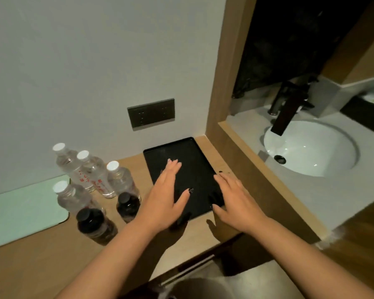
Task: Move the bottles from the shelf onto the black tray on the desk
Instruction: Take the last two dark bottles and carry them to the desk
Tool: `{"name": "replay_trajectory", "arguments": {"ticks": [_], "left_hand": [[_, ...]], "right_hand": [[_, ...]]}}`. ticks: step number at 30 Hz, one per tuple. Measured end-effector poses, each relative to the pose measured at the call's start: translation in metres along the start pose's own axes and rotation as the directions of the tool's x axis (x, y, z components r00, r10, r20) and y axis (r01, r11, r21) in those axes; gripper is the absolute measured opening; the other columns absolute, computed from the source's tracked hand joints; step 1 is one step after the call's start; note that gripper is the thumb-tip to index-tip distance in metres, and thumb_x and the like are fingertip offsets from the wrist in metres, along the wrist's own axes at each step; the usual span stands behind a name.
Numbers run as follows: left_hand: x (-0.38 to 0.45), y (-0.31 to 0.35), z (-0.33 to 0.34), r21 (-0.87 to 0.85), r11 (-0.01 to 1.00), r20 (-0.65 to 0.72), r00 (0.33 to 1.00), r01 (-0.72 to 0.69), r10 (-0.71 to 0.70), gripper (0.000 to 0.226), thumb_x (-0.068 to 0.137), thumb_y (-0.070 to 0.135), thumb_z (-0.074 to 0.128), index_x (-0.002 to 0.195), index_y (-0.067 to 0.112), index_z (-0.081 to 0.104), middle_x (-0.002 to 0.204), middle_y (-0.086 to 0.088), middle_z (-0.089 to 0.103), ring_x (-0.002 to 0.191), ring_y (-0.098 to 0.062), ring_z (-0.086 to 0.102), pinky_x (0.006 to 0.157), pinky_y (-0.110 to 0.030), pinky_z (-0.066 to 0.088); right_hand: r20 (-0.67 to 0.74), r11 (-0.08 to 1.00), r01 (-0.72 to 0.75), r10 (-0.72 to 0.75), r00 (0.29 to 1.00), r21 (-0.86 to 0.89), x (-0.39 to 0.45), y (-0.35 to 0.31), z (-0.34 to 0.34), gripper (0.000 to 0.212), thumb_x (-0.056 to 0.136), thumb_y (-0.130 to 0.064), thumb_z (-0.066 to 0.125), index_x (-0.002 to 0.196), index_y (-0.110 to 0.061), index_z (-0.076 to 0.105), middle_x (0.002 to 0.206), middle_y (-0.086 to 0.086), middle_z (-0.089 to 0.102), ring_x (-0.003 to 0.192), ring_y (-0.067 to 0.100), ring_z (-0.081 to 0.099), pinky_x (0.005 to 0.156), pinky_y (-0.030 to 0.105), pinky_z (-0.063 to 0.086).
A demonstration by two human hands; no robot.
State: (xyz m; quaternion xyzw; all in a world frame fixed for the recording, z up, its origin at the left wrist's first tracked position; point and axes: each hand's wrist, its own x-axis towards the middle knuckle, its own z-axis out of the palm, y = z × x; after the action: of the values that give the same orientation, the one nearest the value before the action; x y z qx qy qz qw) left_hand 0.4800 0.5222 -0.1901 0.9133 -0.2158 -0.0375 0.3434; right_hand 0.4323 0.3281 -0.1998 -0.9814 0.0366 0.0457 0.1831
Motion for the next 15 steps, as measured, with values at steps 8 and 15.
{"name": "replay_trajectory", "arguments": {"ticks": [8, 15], "left_hand": [[0.008, 0.096, 0.047, 0.033, 0.988, 0.139, 0.980, -0.152, 0.146, 0.072, 0.093, 0.039, 0.055, 0.151, 0.032, 0.012, 0.160, 0.009, 0.005, 0.146, -0.010, 0.011, 0.118, -0.034, 0.022], [0.011, 0.193, 0.098, -0.035, 0.967, 0.172, 0.952, -0.251, 0.254, 0.071, 0.093, 0.039, 0.054, 0.151, 0.031, 0.013, 0.160, 0.011, 0.007, 0.146, -0.006, 0.000, 0.116, -0.033, 0.011]], "right_hand": [[-0.075, 0.995, -0.075, 0.070, 0.995, -0.071, -0.069, 0.099, -0.060, 0.073, 0.088, -0.044, 0.057, 0.149, -0.022, 0.023, 0.156, -0.001, 0.017, 0.146, 0.017, 0.010, 0.118, 0.034, 0.016], [-0.162, 0.977, -0.211, 0.203, 0.966, -0.036, -0.155, 0.179, -0.102, 0.070, 0.091, -0.044, 0.052, 0.149, -0.021, 0.019, 0.159, 0.000, 0.012, 0.147, 0.017, 0.010, 0.117, 0.032, 0.019]]}}
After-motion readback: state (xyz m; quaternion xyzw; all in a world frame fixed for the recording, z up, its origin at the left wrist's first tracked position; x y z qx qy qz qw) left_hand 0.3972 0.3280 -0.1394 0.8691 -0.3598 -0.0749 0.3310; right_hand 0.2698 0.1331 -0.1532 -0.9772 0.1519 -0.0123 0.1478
